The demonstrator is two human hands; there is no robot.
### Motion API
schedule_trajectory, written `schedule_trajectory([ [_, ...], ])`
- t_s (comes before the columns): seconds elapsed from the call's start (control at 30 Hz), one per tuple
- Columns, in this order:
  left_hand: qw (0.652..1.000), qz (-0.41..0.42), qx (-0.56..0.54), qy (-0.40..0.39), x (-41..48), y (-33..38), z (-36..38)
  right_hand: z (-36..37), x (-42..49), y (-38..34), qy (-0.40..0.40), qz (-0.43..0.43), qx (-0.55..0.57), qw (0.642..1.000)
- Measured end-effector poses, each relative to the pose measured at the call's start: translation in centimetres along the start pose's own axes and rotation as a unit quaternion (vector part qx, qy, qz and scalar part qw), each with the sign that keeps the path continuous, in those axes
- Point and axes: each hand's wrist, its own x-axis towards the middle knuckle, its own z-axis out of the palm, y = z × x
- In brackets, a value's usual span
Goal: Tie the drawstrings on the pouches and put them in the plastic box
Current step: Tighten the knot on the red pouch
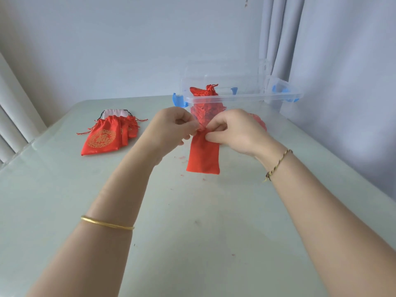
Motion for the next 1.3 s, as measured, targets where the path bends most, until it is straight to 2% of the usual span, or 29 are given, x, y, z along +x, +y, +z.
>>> schedule_trajectory([
  [0.1, 0.998, -0.005, -0.033, 0.057, 1.7, 1.2, 0.0, -3.3, 0.2, -0.4, 0.014, -0.001, -0.010, 1.000],
  [0.23, 0.991, -0.029, -0.067, 0.116, 4.5, 2.5, 0.4, -8.7, 2.8, -1.3, 0.149, -0.017, 0.039, 0.988],
  [0.3, 0.984, -0.054, -0.088, 0.145, 5.7, 2.4, 0.7, -10.7, 4.9, -1.3, 0.222, -0.036, 0.012, 0.974],
  [0.37, 0.975, -0.076, -0.103, 0.181, 6.8, 1.9, 0.8, -11.7, 7.2, -0.5, 0.250, -0.037, -0.034, 0.967],
  [0.57, 0.954, -0.101, -0.098, 0.266, 8.4, -1.2, 0.2, -10.4, 13.0, 4.0, 0.166, 0.059, -0.222, 0.959],
  [0.67, 0.950, -0.108, -0.088, 0.279, 8.5, -2.9, -0.3, -10.0, 13.5, 5.2, 0.038, 0.137, -0.296, 0.945],
  [0.73, 0.947, -0.115, -0.087, 0.286, 8.5, -4.0, -0.6, -10.3, 13.3, 5.7, 0.006, 0.164, -0.298, 0.940],
  [0.87, 0.945, -0.122, -0.043, 0.299, 8.2, -5.9, -1.1, -10.4, 12.7, 4.1, 0.115, 0.125, -0.278, 0.945],
  [1.0, 0.930, -0.151, 0.088, 0.323, 6.5, -8.0, -2.5, -7.7, 9.7, -0.8, 0.171, 0.044, -0.206, 0.963],
  [1.13, 0.886, -0.250, 0.260, 0.292, 3.6, -11.1, -4.9, -1.8, 5.2, -3.8, 0.141, -0.029, -0.124, 0.982],
  [1.3, 0.867, -0.266, 0.385, 0.174, 1.3, -14.4, -7.1, 4.2, 3.3, -3.2, 0.026, -0.013, -0.125, 0.992],
])
